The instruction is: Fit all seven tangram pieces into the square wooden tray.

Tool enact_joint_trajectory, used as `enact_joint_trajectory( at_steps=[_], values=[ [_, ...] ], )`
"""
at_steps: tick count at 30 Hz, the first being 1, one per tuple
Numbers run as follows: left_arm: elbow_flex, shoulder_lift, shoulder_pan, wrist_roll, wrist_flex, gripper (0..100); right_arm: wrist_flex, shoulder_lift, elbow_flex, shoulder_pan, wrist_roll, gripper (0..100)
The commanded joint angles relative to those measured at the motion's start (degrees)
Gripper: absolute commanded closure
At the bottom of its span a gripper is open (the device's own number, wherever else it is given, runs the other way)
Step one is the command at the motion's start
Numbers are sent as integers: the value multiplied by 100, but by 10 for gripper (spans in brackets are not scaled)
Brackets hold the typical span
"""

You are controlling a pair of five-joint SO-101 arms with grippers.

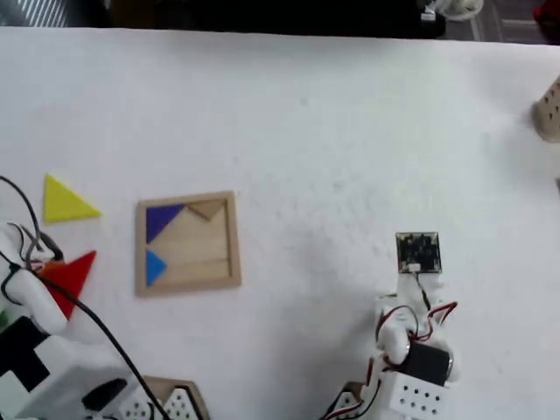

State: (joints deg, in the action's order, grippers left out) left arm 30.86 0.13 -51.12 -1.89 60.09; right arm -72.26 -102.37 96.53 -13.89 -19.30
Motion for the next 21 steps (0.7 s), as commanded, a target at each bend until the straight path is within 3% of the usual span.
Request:
enact_joint_trajectory(
  at_steps=[1,9,21],
  values=[
    [-343,136,-66,-35,-9,779,-31,-66,35,-31,-53,981],
    [-826,804,-444,-44,-343,780,-31,-66,35,-31,-53,981],
    [-1688,2281,-84,-62,-290,782,-31,-66,35,-31,-53,981]
  ],
)
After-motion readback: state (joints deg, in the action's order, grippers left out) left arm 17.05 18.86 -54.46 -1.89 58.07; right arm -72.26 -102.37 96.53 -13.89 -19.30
